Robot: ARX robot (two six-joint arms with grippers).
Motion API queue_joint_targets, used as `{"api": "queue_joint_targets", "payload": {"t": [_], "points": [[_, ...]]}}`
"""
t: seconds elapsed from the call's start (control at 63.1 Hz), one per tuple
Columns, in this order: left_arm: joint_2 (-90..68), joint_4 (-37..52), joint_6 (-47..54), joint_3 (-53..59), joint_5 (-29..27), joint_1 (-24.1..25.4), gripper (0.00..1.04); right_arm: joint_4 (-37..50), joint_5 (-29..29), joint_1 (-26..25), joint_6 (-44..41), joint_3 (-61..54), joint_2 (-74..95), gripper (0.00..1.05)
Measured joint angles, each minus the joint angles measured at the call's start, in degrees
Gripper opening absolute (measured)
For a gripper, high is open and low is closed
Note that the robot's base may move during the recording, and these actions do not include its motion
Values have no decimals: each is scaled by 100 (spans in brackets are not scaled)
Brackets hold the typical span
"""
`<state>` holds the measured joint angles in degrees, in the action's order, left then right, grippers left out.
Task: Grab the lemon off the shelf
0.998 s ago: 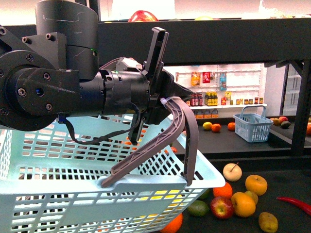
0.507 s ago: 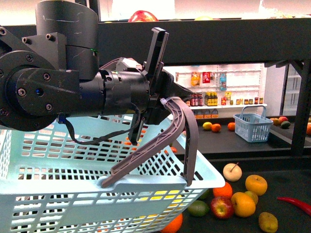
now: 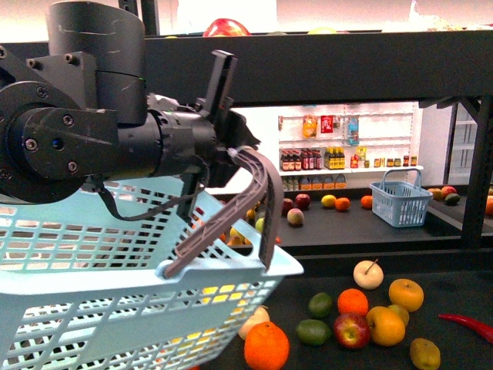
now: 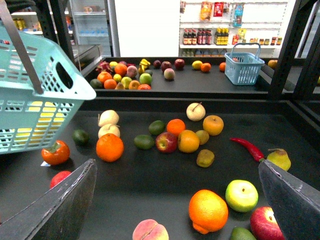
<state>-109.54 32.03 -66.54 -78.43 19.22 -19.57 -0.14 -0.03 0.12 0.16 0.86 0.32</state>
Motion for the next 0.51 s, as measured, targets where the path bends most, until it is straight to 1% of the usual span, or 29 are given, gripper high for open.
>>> {"api": "queue_joint_targets", "payload": {"t": [0.095,0.206,0.301,0.507], "points": [[-17,380,-264,-28,-356,273,6,0,0,0,0,0,0,97],[-37,1082,-798,15,-743,671,6,0,0,0,0,0,0,97],[-35,1626,-1200,125,-835,1056,6,0,0,0,0,0,0,97],[-35,2201,-1794,400,-802,1954,6,0,0,0,0,0,0,97]]}}
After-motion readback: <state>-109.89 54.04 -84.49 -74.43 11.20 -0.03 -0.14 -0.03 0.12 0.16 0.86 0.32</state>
